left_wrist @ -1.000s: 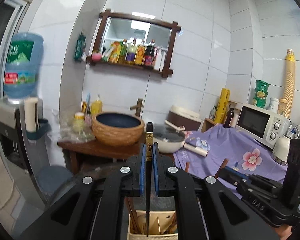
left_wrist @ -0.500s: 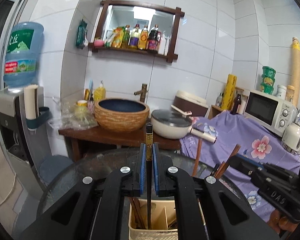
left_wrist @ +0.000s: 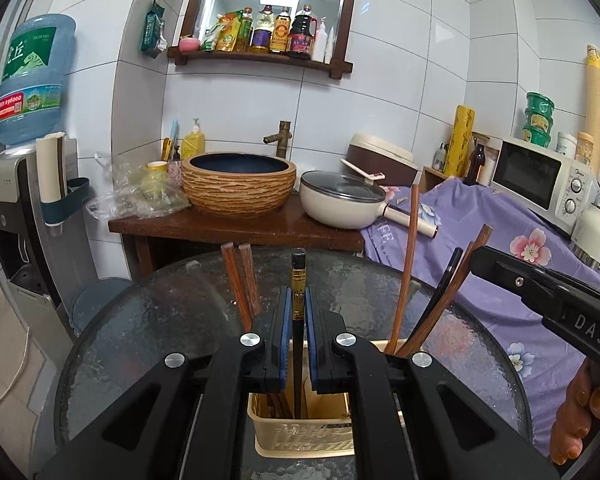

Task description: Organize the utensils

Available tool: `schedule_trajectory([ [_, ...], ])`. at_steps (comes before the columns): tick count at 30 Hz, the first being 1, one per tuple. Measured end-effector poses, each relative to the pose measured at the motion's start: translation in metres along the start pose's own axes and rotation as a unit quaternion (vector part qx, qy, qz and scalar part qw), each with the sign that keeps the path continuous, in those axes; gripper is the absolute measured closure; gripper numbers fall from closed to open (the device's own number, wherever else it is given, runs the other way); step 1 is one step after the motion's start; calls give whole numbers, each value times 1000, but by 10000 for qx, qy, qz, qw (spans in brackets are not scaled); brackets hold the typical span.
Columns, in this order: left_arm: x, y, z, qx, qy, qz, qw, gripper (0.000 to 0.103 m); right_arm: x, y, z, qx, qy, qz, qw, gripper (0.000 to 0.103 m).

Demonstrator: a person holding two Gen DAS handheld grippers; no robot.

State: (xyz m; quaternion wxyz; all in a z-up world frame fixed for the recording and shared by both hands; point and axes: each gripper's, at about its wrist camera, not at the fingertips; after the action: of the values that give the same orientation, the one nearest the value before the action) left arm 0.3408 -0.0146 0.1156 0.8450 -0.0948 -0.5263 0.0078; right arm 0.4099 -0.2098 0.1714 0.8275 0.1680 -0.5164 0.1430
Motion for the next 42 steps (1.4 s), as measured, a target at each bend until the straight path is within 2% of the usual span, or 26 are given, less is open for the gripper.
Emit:
schedule_trajectory([
  [3,-6,-1,-2,12,45,-78,10000,94,-4,-2,-5,-39,89,5,10000,96],
  [6,-10,-2,3,29,-43,-141,9999,66,-10,-4,-8,-64,106,-8,9999,95],
  [7,-11,-2,6,22,-93,-139,9999,51,-10,-5,-8,-59,98,-37,9999,93],
  [8,-12,-2,10,23,-161,-137,9998,44,-11,-8,-7,-53,88,-83,9999,89],
  [9,-13,-3,13,37,-217,-144,9997,41,-13,-10,-5,-48,81,-139,9999,75],
  [10,-15,-3,17,33,-258,-185,9995,38,-13,-11,-4,-49,69,-169,9998,55],
  [12,-19,-4,23,28,-300,-248,9992,28,-17,-13,5,-60,-81,-233,9997,42],
  [14,-24,-5,30,47,-403,-270,9988,18,-23,-12,16,-124,-205,-204,9995,37],
  [16,-30,-4,40,54,-518,-281,9982,6,-33,-10,29,-164,-315,-169,9992,23],
  [19,-43,-4,53,41,-631,-342,9974,7,-52,-5,45,-191,-412,-82,9989,12],
  [22,-63,-3,63,-1,-561,-449,9974,6,-76,2,60,-197,-463,56,9987,6],
  [30,-132,-5,97,173,-555,-883,9944,6,-149,27,93,-514,-369,373,9973,6],
  [32,-144,-3,106,115,-496,-791,9956,6,-170,37,104,-430,-436,462,9971,6],
  [36,-177,13,135,204,-642,-437,9968,6,-203,51,123,-518,-495,621,9955,6],
  [42,-217,26,165,308,-509,-189,9981,6,-243,63,159,-476,-557,483,9961,6],
])
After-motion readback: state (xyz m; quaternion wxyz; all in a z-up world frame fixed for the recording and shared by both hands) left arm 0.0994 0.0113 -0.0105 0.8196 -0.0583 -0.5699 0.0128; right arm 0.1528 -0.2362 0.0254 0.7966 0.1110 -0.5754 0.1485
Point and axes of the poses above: each gripper's, at about its wrist camera, not at the fingertips, and z roughly against the way its jaws point, y to its left, x to its top, and after that the axes turned 2 degrees about z, right-handed
